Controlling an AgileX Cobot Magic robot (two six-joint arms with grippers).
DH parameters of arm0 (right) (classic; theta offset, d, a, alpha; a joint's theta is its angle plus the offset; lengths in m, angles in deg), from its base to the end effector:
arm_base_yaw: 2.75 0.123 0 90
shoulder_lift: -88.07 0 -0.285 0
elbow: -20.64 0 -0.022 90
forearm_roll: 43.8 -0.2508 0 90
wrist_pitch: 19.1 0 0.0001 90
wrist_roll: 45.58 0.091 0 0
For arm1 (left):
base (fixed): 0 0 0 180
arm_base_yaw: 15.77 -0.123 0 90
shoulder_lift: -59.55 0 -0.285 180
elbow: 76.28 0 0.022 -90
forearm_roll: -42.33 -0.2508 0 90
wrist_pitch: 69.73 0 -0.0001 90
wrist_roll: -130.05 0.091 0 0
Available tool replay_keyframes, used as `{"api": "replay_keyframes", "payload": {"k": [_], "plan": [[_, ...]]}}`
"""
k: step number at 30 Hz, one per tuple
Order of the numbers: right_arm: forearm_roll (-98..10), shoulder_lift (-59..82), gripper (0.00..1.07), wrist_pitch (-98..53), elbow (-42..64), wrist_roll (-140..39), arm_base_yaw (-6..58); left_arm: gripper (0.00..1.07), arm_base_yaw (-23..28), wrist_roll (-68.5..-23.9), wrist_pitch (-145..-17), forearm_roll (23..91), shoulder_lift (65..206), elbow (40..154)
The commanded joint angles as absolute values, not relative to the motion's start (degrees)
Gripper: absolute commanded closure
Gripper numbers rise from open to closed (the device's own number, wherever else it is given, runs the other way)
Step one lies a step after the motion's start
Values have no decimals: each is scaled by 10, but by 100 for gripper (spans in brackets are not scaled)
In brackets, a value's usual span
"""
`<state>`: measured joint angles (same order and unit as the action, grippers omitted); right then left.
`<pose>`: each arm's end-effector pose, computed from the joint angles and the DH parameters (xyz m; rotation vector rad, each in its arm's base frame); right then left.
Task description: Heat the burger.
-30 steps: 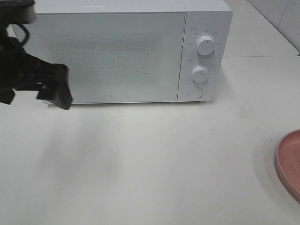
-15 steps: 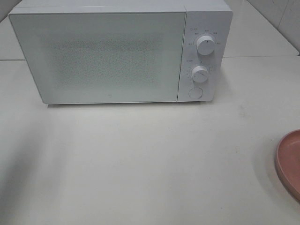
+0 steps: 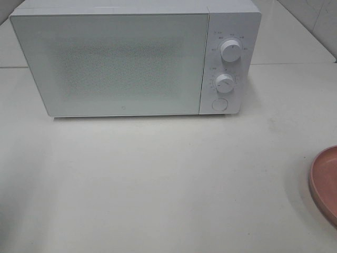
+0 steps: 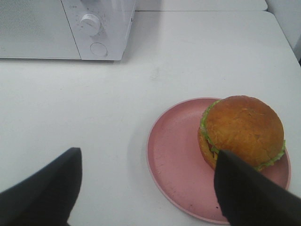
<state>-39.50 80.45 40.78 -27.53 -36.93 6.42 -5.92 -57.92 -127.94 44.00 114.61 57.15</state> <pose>-0.0046 -0.0067 0.2807 -0.0060 2.0182 0.1082 0.1160 -0.0224 0.2422 0.0306 2.7958 -0.1150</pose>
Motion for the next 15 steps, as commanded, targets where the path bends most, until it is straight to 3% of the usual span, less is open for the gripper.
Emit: {"api": "replay_keyframes", "payload": {"k": [1,3,15], "plan": [[-395,821,32,404,-276,-377,60,6,-61,-568,-1279,445,1120,568],[-395,821,32,404,-276,-377,60,6,-61,-548,-1291,445,1086,558],[-395,821,32,404,-276,-377,60,6,-61,-544,-1288,470,994,560]]}}
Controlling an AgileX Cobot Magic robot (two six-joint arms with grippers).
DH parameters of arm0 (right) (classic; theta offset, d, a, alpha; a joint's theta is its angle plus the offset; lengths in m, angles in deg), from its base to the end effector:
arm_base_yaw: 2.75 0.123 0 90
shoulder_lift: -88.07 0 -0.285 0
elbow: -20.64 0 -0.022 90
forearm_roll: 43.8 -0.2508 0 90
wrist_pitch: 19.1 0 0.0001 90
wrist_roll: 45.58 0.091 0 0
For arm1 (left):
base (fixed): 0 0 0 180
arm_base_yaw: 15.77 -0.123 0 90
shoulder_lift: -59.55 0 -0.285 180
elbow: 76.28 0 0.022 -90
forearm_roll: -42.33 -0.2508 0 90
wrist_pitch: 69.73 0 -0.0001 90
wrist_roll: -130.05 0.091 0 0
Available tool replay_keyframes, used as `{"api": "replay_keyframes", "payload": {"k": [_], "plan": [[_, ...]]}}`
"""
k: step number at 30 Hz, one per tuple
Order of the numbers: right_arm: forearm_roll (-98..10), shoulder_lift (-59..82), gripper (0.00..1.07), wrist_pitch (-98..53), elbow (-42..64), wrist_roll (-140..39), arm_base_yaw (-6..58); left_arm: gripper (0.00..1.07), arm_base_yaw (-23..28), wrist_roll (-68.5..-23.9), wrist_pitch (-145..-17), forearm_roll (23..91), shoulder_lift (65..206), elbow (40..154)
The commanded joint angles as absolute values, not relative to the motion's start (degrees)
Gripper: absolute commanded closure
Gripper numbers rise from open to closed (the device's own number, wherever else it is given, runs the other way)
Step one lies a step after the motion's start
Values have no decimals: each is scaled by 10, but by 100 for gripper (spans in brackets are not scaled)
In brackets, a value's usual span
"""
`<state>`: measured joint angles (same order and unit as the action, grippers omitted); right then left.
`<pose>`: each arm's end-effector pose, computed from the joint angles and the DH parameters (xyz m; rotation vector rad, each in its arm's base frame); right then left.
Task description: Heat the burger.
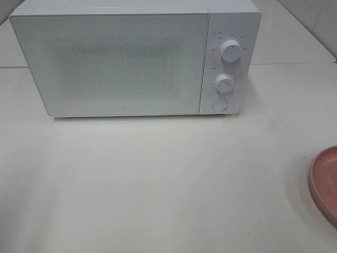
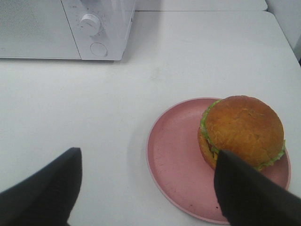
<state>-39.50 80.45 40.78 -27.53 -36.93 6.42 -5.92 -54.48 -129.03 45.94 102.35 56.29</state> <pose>-0.0046 -0.0067 0.2807 -0.0060 2.0182 0.1082 0.0857 -0.0199 0.2593 0.0987 2.6148 -0.1709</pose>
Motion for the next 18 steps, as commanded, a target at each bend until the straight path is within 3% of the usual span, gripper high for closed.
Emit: {"api": "replay_keyframes", "payload": {"k": [1,7,9,12,18], "plan": [[-395,821,32,404,-276,-377,60,6,-63,-544,-1287,470,963,560],[-395,821,32,404,-276,-377,60,6,-109,-544,-1287,471,901,560],[-395,821,32,404,-276,-377,60,6,-178,-544,-1287,473,834,560],[-395,821,32,404,-276,-377,60,6,-208,-544,-1287,472,790,560],[-395,821,32,404,-276,-377,60,6,-213,-544,-1287,472,715,560]]}}
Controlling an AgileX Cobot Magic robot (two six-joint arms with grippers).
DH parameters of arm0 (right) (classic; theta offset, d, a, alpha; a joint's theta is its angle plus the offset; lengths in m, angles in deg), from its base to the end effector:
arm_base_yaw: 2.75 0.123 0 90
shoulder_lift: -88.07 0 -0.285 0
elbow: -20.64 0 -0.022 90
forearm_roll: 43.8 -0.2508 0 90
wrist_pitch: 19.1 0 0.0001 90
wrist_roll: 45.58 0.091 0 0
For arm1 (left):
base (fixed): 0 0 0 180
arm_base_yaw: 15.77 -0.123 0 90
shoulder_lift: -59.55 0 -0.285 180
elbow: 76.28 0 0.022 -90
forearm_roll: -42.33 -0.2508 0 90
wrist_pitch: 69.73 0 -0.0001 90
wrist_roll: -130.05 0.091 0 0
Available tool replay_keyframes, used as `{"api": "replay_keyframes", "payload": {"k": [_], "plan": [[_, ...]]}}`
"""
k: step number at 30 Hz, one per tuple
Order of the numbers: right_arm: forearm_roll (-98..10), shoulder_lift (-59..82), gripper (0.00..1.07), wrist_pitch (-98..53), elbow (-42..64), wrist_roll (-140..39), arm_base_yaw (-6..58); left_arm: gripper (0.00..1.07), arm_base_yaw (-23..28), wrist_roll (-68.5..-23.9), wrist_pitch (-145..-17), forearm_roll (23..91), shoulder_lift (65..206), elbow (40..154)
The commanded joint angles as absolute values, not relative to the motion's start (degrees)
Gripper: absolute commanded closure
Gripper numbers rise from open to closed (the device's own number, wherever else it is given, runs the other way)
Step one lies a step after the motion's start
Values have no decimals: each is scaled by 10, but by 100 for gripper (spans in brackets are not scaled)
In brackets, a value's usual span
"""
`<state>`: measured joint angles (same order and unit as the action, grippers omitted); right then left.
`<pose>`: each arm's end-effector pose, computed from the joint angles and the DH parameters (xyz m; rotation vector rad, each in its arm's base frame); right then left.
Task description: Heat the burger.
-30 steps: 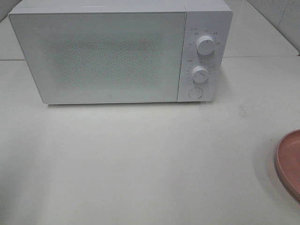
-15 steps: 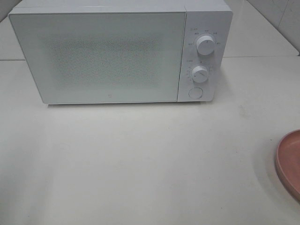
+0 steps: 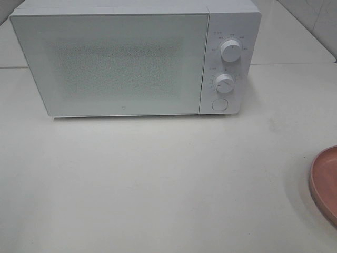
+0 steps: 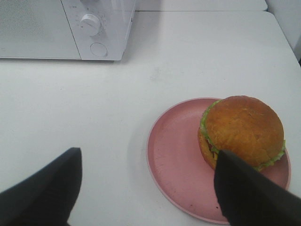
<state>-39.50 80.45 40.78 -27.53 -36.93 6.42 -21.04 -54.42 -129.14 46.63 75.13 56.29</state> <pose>-0.0046 -0.0067 0.2807 -0.0060 2.0182 0.1082 0.0161 -0.0044 0.2843 -0.1841 2.1273 -0.0832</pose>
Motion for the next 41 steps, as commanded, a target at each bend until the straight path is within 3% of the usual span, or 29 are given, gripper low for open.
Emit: {"api": "replay_keyframes", "payload": {"k": [1,5,41], "plan": [[-395,821,32,404,-276,-377,60,6,-213,-544,-1287,472,700,560],[-395,821,32,404,-276,-377,60,6,-213,-544,-1287,472,652,560],[-395,820,32,404,-276,-377,60,6,-213,-544,-1286,473,655,559]]}}
